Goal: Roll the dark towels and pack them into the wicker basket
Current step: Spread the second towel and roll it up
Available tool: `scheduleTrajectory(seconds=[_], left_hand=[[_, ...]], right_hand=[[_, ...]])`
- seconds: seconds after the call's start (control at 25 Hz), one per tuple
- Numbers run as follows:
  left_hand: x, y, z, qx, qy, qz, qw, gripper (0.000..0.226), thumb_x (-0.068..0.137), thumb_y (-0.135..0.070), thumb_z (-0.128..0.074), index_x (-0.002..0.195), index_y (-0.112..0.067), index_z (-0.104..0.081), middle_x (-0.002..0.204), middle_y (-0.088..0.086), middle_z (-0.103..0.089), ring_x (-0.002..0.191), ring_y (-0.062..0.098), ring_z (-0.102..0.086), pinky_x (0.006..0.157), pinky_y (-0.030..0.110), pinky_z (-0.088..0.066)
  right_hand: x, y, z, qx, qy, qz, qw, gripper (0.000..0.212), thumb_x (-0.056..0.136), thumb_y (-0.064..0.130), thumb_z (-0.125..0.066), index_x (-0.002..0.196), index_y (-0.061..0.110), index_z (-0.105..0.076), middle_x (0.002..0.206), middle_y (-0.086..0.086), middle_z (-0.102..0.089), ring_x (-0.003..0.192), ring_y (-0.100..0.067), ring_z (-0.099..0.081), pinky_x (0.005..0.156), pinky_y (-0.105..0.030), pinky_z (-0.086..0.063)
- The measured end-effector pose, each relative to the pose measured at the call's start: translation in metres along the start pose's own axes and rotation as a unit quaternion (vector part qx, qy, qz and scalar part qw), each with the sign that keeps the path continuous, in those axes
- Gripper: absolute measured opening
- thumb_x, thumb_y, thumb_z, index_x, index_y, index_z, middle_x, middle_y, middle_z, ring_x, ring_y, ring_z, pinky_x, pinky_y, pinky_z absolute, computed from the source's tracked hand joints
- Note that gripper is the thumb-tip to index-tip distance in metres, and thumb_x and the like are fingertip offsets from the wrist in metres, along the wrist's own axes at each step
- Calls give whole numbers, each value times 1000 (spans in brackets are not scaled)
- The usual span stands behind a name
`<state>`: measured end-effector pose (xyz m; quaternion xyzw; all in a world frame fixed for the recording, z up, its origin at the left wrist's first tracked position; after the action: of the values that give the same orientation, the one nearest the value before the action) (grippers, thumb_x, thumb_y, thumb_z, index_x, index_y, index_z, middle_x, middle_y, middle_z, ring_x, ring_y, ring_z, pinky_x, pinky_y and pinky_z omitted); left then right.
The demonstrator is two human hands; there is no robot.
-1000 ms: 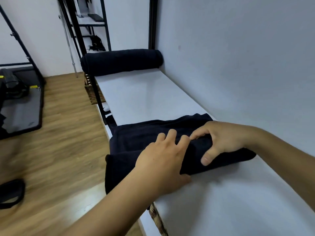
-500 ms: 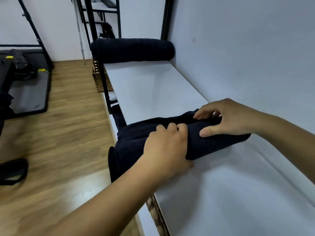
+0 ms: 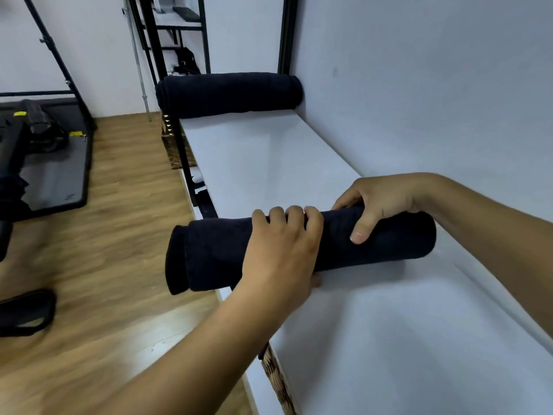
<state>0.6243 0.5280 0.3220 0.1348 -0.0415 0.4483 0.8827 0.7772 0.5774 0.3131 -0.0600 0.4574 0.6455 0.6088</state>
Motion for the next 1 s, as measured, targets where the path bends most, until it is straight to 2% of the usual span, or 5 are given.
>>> scheduleTrajectory(seconds=[0.24,0.52,0.68,0.84,1.0], left_hand=[[27,19,-6,-108,18,-59,992,79,55,-79,-69,105,-23,-41,87,-7,-49,75,20,-48,68,35,-34],[41,39,3,7,-1,-48,999,101,65,-72,-71,146,-27,-29,153,8,-21,140,35,-19,116,62,-8],[2,42,-7,-416,14,128,900,54,99,-28,-50,151,-24,-34,158,1,-23,138,19,-30,98,18,-25],[19,15,-4,-484,62,92,868,61,102,-41,-43,157,-26,-22,167,-5,-2,152,20,-10,118,31,-16],[44,3,-14,-442,103,75,888,66,95,-45,-54,155,-33,-30,167,-8,-1,152,23,-13,119,38,-22]], right_hand=[[15,-18,-12,129,47,-2,991,74,35,58,-96,95,19,-79,100,-14,-75,87,-28,-72,79,-37,-55],[-31,-19,-39,231,-120,-27,965,52,71,63,-77,106,26,-71,107,-3,-76,98,-25,-73,89,-41,-58],[-52,-5,-81,279,-235,-27,930,37,90,61,-58,109,29,-64,99,8,-75,83,-8,-74,72,-28,-55],[-46,17,-116,448,-191,-41,872,45,98,57,-48,116,18,-63,102,2,-78,93,-15,-75,84,-36,-59],[-70,12,-47,78,-317,-110,939,44,101,50,-41,81,19,-65,84,1,-71,87,-23,-71,75,-33,-54]])
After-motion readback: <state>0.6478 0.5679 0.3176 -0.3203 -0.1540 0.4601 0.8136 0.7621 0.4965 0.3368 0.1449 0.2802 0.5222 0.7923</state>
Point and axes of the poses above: each hand's wrist, its own x-axis towards the middle knuckle, its own z-axis out of the back of the hand, y = z × x, the point moved 8 cm from there along x, towards the middle knuckle
